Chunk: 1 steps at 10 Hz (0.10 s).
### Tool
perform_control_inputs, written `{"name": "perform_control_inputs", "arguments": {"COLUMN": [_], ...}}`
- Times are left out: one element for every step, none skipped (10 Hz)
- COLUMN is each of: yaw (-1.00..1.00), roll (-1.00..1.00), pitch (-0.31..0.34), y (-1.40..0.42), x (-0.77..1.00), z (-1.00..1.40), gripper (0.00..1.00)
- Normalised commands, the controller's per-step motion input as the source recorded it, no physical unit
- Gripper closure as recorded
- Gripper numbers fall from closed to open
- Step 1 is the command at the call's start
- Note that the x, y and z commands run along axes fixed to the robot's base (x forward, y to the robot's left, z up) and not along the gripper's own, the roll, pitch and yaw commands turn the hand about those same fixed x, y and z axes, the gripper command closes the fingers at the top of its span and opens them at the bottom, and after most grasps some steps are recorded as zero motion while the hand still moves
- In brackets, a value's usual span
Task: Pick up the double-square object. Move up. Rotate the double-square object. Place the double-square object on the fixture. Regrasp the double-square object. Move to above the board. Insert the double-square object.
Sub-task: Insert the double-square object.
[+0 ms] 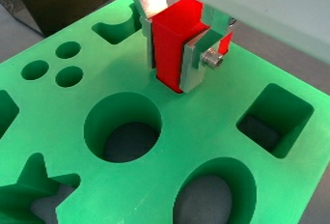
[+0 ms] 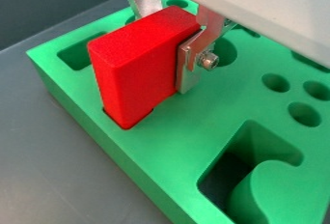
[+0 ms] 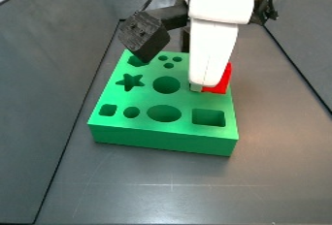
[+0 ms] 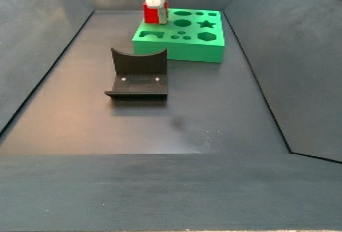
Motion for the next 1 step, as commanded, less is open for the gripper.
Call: {"name": "perform_control_inputs", "arguments": {"yaw": [0.0], "roll": [0.0], "pitch": [0.0], "y": [0.0], "x": [0.0], "z": [0.0], "gripper": [1.0]}}
